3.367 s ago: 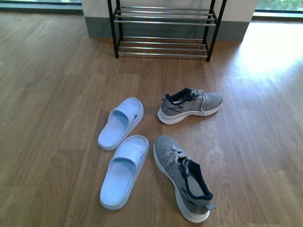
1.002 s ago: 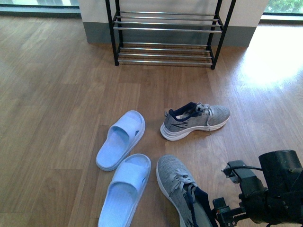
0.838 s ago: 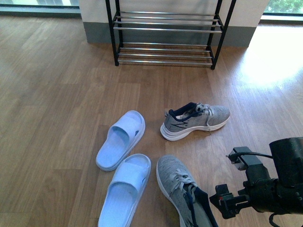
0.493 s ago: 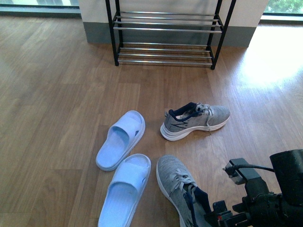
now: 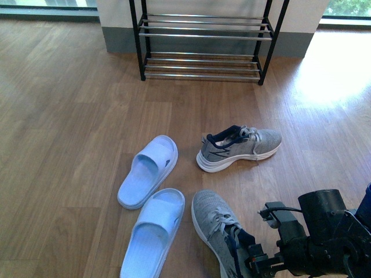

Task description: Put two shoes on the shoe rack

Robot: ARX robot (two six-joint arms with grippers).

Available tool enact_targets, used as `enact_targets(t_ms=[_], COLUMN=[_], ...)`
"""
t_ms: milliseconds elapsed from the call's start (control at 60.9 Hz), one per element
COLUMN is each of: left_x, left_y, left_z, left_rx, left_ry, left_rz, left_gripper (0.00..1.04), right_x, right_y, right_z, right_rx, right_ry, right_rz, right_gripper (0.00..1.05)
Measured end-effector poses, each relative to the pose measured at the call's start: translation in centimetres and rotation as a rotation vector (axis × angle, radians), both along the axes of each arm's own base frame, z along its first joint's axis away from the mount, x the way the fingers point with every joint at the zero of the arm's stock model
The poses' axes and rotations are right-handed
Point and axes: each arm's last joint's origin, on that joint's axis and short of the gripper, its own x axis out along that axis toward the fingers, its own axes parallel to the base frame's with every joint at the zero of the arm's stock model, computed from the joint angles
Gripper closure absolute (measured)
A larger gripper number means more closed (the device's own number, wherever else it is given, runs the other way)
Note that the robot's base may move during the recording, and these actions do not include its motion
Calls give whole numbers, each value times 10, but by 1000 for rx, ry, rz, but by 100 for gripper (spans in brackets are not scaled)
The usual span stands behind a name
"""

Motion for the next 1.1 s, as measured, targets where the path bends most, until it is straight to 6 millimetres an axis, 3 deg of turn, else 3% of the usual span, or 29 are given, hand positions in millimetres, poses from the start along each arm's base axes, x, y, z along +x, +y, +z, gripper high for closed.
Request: enact_targets(t_ms=[460,673,870,1100], left_x=[0,0,0,0], left_y=[0,0,0,0], left_z=[0,0,0,0], left_rx=[0,0,0,0], left_ry=[0,0,0,0], left_rz=[0,0,0,0], left_gripper=[9,9,9,9], right_x=[-1,-3,-8,-40], right_y=[-1,-11,-24,-55], right_z=[8,38,99,181], right_rx=[25,-22,-30,-59], right_ry=[-53,-138,-281,-401], right_rz=[-38,-134,-224,-414], right_gripper=[103,103,103,103])
